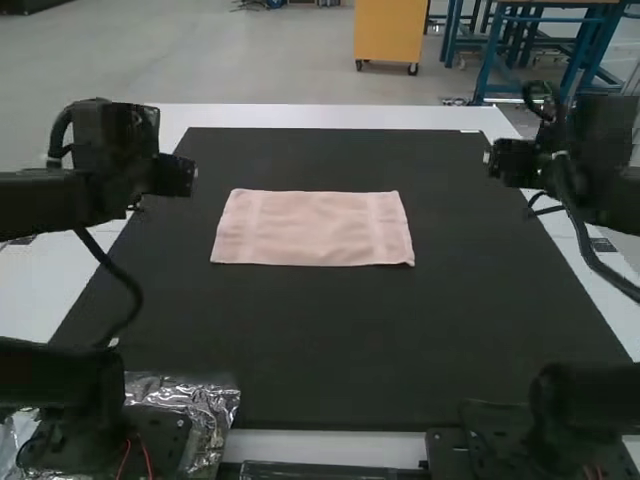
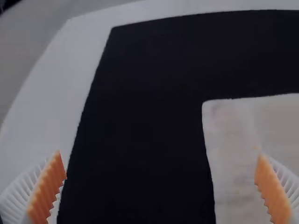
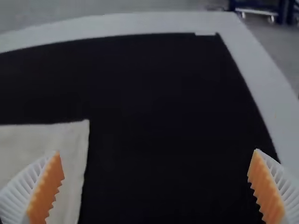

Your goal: Fold the towel.

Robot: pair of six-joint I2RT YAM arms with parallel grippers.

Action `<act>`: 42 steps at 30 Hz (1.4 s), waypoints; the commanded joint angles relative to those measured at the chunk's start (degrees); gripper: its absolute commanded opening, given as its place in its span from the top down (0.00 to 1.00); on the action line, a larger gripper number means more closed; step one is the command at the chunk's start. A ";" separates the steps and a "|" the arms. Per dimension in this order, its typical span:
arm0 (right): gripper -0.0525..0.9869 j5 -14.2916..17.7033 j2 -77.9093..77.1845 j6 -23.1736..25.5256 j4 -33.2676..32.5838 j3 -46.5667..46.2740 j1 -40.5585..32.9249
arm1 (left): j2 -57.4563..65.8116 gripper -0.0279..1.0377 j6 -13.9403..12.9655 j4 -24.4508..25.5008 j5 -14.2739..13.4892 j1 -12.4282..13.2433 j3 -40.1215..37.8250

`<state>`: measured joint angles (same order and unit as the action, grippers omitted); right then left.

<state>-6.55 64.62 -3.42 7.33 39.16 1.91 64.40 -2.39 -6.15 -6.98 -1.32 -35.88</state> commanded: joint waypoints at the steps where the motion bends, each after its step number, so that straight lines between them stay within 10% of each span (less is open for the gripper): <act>1: 0.08 -4.97 5.78 2.81 -1.80 2.42 -1.74 | 6.61 0.08 5.03 2.20 6.02 0.44 -4.64; 18: 0.08 0.57 28.46 8.34 6.73 7.43 -14.83 | 26.57 0.08 7.14 -4.04 8.39 0.80 -8.95; 42: 0.08 3.21 52.98 4.74 16.66 22.45 -15.54 | 47.92 0.07 7.40 -10.28 8.13 2.90 -20.46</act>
<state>-4.58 116.64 2.35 23.29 59.59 -12.80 111.44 4.38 -15.70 0.49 0.95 -54.39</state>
